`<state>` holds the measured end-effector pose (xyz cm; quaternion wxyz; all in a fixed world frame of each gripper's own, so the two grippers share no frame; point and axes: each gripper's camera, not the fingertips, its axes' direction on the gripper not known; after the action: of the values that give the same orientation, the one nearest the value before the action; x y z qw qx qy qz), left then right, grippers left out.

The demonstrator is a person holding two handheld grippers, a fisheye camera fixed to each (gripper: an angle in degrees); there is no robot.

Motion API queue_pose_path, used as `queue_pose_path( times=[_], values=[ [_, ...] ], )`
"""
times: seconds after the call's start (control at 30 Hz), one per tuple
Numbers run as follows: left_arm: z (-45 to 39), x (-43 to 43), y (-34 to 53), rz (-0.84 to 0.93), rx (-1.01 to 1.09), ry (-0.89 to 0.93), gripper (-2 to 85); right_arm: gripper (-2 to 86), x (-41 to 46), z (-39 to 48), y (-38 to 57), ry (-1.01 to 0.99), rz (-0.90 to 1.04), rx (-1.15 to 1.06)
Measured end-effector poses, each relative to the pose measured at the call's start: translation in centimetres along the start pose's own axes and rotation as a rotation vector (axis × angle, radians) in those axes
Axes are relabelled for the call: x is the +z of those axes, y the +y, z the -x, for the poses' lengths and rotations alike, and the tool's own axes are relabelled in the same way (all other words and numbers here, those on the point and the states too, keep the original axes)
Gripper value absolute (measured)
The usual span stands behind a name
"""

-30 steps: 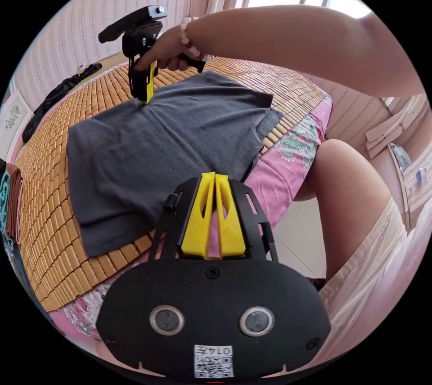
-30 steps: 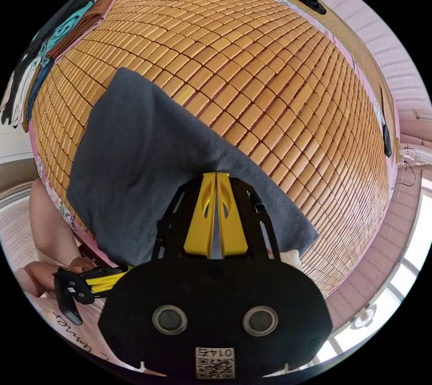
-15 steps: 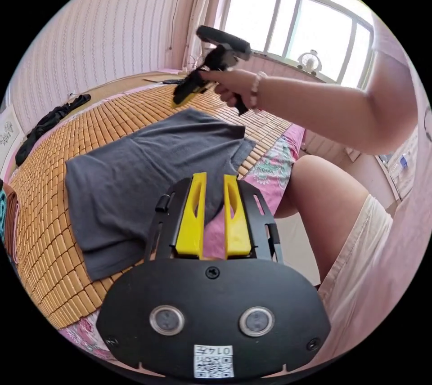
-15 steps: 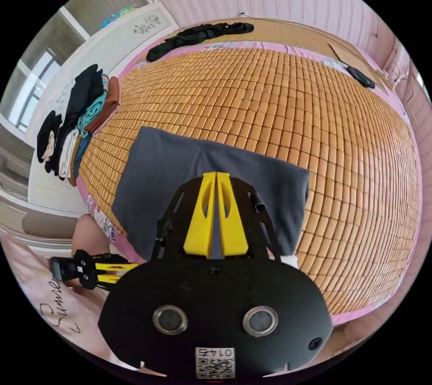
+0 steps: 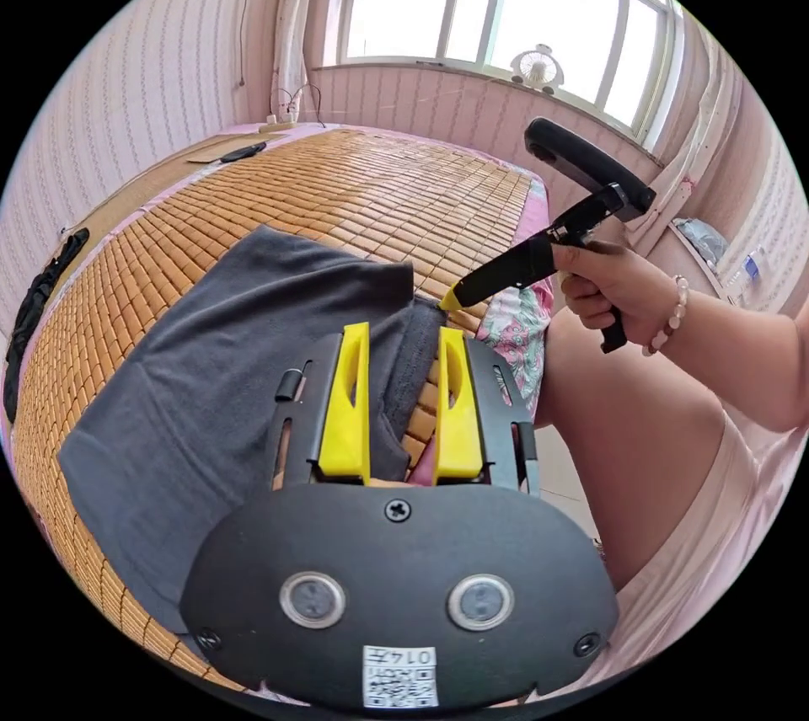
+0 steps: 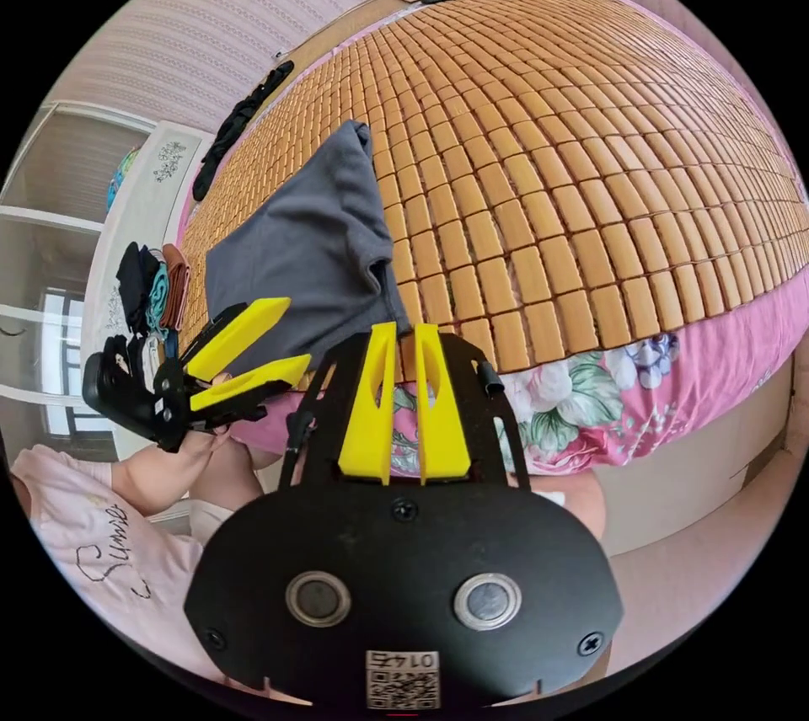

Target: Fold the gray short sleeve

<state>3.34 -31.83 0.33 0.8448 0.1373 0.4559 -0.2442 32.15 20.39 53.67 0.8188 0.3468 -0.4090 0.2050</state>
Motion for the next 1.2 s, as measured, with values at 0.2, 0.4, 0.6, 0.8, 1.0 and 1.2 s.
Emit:
queue_pose_path(
  times=[0.2,0.4,0.6,0.8,1.0,1.2],
  values=[
    [-2.2,3.6,-2.8,0.06,0.112,0.009,12.4,1.3,0.1,-3.8,0.2,-0.139,-0.018,0.005],
    [-2.8,5.2,-3.9,0.109,0.132,0.029,12.7,1.1,-0.9,-6.4,-0.1,-0.294,-0.036,-0.066],
    [-3.0,4.8,-4.3,0.077,0.083,-0.056,0.5,2.9,-1.9,-8.9,0.0,-0.402,-0.089,-0.138],
    [-4.0,1.1,-2.9,0.048,0.099,0.019,-0.6,18.7,-1.2,-15.7,1.5,-0.729,-0.269,0.06],
    [-6.0,-4.0,-0.7,0.06,0.088,0.091,-0.6,17.0,0.6,-16.4,1.9,-0.638,-0.239,0.176],
    [-9.0,-7.0,1.2,0.137,0.107,0.075,-0.5,7.1,0.7,-13.4,0.5,-0.302,-0.2,0.067]
  ],
)
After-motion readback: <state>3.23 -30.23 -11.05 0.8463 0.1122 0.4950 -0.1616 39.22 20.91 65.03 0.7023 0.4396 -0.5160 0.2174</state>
